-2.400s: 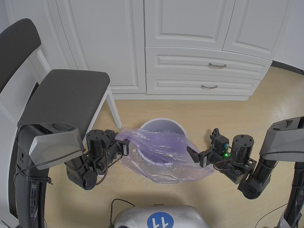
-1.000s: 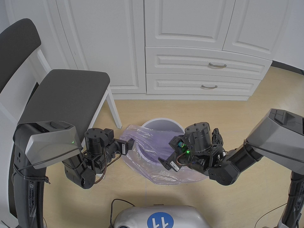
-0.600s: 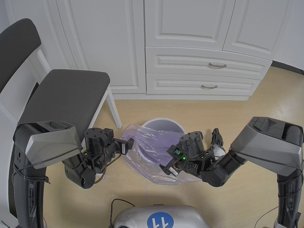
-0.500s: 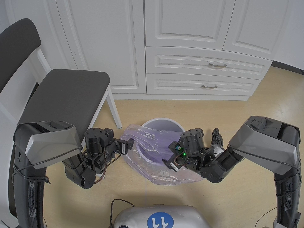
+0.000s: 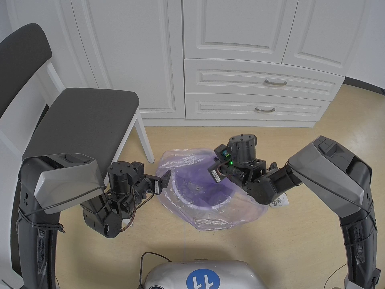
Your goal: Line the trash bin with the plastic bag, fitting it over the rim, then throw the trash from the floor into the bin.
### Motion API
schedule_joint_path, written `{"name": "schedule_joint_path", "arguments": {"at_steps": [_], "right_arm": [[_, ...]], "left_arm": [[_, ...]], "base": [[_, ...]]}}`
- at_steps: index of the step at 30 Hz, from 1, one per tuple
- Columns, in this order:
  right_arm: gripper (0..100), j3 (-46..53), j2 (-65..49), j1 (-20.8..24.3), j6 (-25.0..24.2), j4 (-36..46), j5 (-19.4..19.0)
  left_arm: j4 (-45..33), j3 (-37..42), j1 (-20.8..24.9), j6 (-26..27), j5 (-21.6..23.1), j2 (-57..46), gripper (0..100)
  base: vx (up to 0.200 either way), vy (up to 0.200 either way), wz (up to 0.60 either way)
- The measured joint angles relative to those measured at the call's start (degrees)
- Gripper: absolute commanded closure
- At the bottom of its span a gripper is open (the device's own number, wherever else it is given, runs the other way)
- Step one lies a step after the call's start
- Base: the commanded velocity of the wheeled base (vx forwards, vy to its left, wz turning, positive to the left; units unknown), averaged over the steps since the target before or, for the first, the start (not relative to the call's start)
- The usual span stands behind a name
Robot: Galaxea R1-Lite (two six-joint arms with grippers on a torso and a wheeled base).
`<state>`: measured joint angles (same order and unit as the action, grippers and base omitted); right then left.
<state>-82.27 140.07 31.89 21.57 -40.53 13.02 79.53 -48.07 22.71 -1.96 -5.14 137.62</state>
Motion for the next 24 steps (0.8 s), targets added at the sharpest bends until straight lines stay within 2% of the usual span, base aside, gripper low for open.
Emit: {"name": "schedule_joint_path", "arguments": {"at_steps": [11,17,18,24], "right_arm": [[100,-26.54,12.74,-0.55,-6.92,1.45,6.66],[100,-31.51,19.31,-0.48,-10.48,-1.83,8.79],[0,-31.84,20.02,-0.48,-11.09,-3.69,9.01],[0,-32.17,21.11,0.74,-12.54,-13.06,10.18]], "left_arm": [[0.66,-0.99,0.07,-0.46,-0.05,0.26,0],[1.62,-1.33,0.09,-0.63,-0.02,0.28,0],[1.71,-1.38,0.09,-0.66,-0.02,0.3,0],[1.95,-1.46,0.11,-0.66,-0.02,0.34,0]], "base": [[0.0,0.0,0.0],[0.0,0.0,0.0],[0.0,0.0,0.0],[0.0,0.0,0.0]]}}
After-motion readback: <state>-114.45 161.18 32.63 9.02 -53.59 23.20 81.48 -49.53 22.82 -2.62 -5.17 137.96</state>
